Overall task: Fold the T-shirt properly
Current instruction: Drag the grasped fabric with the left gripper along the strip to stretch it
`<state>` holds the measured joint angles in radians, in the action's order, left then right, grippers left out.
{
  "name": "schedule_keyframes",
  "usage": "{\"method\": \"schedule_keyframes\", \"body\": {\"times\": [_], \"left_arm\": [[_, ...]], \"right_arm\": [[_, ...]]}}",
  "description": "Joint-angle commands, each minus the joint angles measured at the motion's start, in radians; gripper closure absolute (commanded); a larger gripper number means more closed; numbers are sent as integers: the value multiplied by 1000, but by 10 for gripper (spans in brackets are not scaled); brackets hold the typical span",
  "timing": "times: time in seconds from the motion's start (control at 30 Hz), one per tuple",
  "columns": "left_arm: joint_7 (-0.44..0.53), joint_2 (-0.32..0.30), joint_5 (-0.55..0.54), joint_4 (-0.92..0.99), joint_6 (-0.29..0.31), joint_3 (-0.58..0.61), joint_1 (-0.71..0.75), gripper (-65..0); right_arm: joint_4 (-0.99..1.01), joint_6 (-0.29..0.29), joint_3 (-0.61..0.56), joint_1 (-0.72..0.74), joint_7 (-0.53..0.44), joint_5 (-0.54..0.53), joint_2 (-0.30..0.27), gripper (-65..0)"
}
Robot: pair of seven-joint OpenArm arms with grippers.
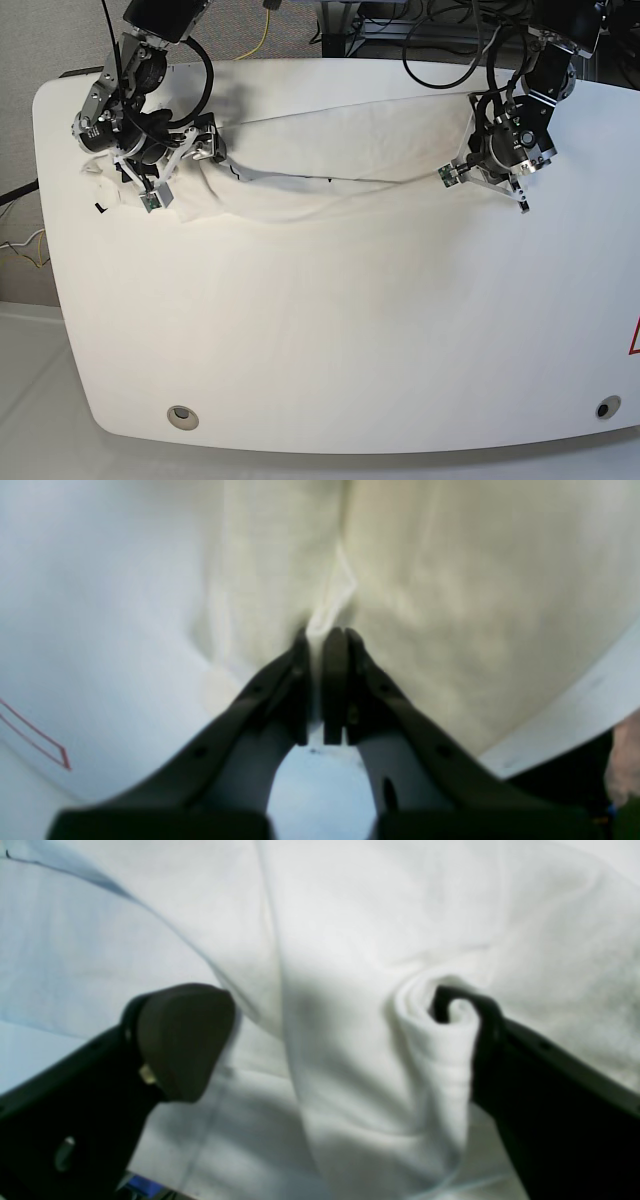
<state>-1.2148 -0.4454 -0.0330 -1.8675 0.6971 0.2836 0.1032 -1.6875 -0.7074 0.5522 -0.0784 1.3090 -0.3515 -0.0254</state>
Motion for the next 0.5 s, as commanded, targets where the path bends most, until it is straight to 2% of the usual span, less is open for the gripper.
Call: {"method": "schedule_keyframes", "body": {"times": [0.0, 0.37, 0.47], "left_arm": [[3, -36, 3, -24, 1, 1, 2, -34], [3, -91, 3, -25, 1, 4, 39, -34], [3, -123, 3, -25, 1, 41, 37, -34]], "right_arm": [[10, 9, -1, -7, 57, 44, 0, -641], [10, 9, -1, -7, 57, 44, 2, -641], [10, 9, -1, -7, 57, 44, 2, -641]]}}
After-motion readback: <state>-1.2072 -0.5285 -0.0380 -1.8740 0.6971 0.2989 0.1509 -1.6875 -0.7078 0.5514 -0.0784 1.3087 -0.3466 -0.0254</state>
